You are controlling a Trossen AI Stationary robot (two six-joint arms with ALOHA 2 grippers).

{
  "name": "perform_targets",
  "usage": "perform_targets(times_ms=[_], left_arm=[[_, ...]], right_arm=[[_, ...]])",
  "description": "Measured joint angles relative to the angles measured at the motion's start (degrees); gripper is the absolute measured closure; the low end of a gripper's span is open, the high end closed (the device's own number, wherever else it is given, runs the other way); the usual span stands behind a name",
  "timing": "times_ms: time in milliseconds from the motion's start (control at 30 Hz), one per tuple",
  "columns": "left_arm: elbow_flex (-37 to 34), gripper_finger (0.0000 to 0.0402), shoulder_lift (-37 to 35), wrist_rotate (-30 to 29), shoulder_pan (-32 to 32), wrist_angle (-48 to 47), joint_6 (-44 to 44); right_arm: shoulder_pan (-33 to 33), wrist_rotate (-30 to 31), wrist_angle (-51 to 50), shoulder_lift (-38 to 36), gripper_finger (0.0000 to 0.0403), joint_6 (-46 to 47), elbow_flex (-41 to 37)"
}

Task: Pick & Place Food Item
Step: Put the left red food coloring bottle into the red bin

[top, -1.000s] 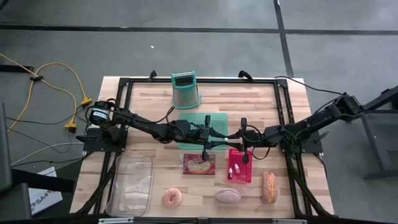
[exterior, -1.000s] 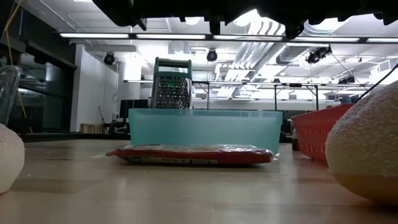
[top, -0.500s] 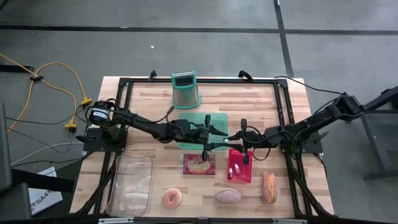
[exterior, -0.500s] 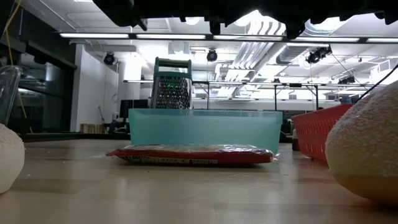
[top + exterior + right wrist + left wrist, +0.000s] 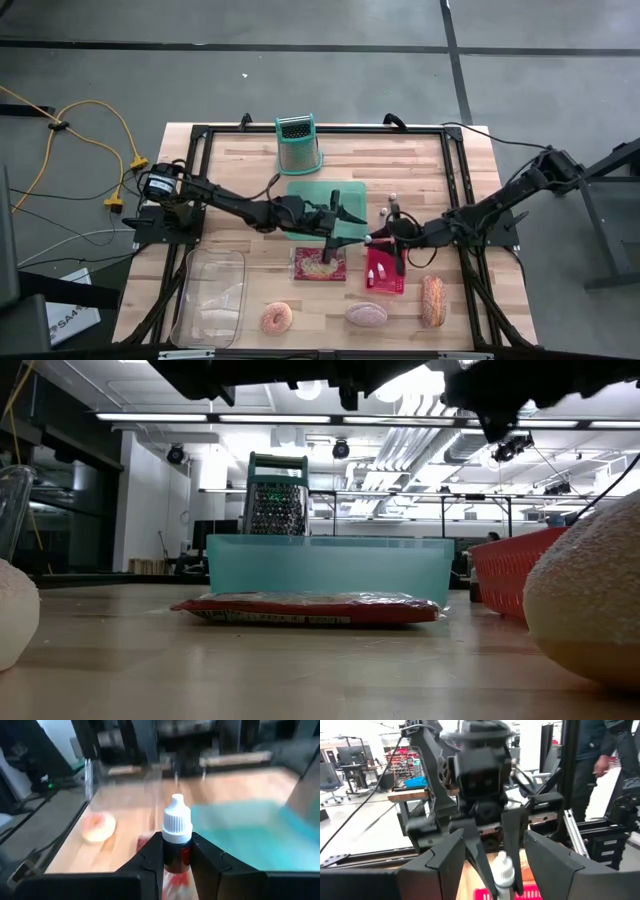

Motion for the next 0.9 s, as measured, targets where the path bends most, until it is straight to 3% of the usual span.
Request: perform_targets(times_ms=[400, 633, 900], left_arm=[[0.0, 0.0203, 0.0, -0.03, -1.73, -0.66, 0.0], [0.0, 0.0203, 0.04, -0.05, -1.73, -1.93, -0.08], [0.0, 0.0203, 0.04, -0.08, -1.71, -2.28, -0.22]], right_arm=[[8.31, 0.12, -17.0, 0.0, 0.0338, 26.14, 0.0], [9.89, -0.15, -20.99, 1.49, 0.0336, 34.03, 0.0], [9.77, -1.67, -20.76, 8.99, 0.0334, 41.09, 0.0]])
